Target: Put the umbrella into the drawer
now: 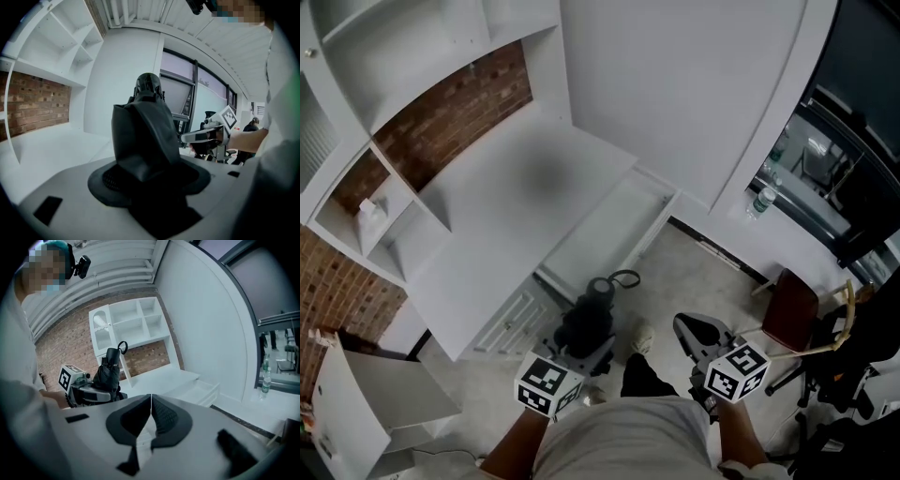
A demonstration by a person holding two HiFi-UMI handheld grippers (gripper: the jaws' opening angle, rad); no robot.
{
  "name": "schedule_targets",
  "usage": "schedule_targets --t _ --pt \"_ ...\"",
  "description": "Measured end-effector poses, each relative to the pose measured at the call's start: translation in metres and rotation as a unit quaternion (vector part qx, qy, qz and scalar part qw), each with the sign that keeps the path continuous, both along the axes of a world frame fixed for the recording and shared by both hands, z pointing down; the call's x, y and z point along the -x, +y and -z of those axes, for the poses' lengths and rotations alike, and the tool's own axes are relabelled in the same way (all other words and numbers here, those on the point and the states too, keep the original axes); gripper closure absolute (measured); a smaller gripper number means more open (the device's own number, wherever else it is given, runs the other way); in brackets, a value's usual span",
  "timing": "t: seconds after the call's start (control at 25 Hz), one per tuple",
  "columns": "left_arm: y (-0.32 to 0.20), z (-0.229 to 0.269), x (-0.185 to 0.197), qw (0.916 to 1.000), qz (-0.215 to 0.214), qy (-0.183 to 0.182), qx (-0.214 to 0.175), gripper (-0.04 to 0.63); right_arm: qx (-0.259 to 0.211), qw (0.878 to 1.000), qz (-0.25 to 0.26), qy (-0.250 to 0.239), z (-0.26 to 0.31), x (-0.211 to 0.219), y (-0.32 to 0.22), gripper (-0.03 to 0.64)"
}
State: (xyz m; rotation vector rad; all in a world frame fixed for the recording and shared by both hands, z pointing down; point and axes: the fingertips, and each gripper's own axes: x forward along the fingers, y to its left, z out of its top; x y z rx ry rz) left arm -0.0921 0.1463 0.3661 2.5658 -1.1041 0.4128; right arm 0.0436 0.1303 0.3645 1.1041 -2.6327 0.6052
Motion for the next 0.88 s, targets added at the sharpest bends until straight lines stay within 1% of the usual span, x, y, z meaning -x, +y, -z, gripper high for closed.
schedule_targets --t 0.2,0.4,0.52,0.68,0.88 --pt "-0.04 -0.004 -0.006 1.0 0.006 -0.002 0.001 0.321 0.002 1.0 0.003 -0.001 -0.007 -0.011 -0.045 0.589" --pt "-0.076 -0.008 -0.01 0.9999 0.01 0.0 0.013 0.321 0.006 1.0 0.005 -0.003 -0.008 -0.013 -0.088 0.589" --pt "-0.103 -0.004 -0.019 0.9998 0.015 -0.001 0.009 0.321 0.006 1.0 0.012 -0.004 -0.006 -0.02 -0.113 0.589" --pt "-0.134 0.0 -0.033 0.9997 0.02 0.008 0.01 0.321 0.01 1.0 0.016 -0.004 -0.004 -0.034 -0.146 0.588" --pt "-0.172 -0.005 -0.04 0.9992 0.036 -0.002 0.018 0.321 0.01 0.999 0.034 -0.005 -0.003 -0.045 -0.187 0.588"
